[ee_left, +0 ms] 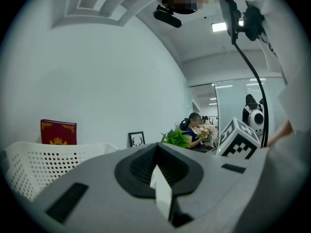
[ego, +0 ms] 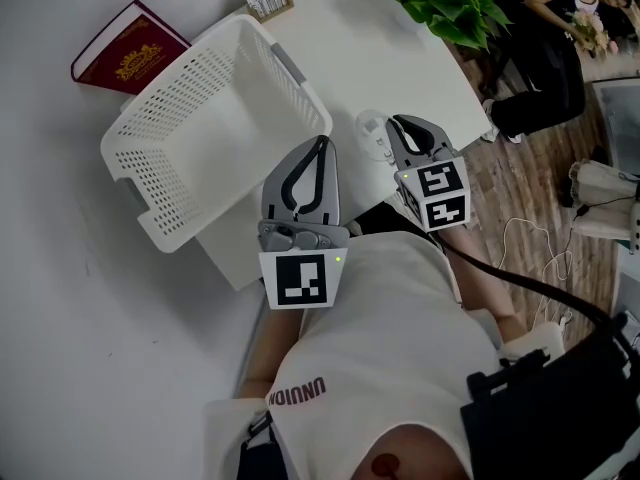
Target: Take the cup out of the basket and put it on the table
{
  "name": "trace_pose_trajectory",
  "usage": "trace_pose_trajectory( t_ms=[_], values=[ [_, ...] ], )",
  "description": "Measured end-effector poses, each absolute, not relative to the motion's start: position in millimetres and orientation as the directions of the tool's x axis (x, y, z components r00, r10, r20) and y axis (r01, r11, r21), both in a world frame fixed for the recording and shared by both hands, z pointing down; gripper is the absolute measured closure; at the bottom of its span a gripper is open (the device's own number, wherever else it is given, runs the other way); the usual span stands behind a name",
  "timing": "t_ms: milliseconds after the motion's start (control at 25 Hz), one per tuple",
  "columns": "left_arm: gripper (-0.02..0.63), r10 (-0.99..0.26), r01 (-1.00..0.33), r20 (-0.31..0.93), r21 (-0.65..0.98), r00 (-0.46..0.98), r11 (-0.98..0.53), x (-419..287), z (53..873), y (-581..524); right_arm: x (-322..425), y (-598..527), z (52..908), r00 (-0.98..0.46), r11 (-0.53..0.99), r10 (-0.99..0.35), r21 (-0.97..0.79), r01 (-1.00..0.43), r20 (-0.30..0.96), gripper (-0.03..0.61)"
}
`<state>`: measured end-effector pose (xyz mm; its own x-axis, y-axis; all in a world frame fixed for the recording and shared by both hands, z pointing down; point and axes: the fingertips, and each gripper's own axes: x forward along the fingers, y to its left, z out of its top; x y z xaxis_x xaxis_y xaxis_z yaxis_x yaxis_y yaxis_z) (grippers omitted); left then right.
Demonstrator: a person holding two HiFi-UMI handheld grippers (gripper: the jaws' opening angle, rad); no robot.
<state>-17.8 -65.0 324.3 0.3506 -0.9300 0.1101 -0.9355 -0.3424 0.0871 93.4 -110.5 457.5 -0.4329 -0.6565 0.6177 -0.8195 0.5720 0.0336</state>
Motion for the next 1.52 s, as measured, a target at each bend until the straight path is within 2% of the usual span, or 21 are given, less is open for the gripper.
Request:
trace_pose_trajectory(
  t_ms=[800,960,1080,1200,1360,1440,1520],
  values=[
    [0.604,-0.931,-0.938,0.124,0.081,0.344,-0.336,-15,328,-59,98,-95,494,-0.426,0.600,-0.588,0.017,-0.800,0.687,0.540],
    [0.604,-0.916,-0.923,0.138,-0.019,0.377,-0.384,-13,327,-58,98,-93,500,-0.430,0.606,-0.579,0.012,-0.795,0.693,0.540],
    [0.604,-0.929,-0.938,0.127,0.067,0.347,-0.341,-14,328,-57,97,-91,504,-0.433,0.609,-0.571,0.006,-0.794,0.698,0.540],
    [0.604,-0.917,-0.924,0.138,-0.024,0.375,-0.381,-13,328,-57,96,-90,508,-0.438,0.610,-0.563,-0.006,-0.792,0.701,0.540],
    [0.604,-0.917,-0.924,0.143,-0.031,0.374,-0.381,-12,329,-56,96,-89,512,-0.441,0.614,-0.550,-0.014,-0.789,0.709,0.540],
    [0.604,-0.907,-0.909,0.156,-0.088,0.392,-0.408,-11,329,-56,96,-89,514,-0.440,0.615,-0.546,-0.017,-0.789,0.713,0.540],
    [0.604,-0.918,-0.927,0.144,-0.021,0.369,-0.376,-12,329,-56,96,-89,515,-0.440,0.615,-0.542,-0.020,-0.789,0.716,0.540]
  ],
)
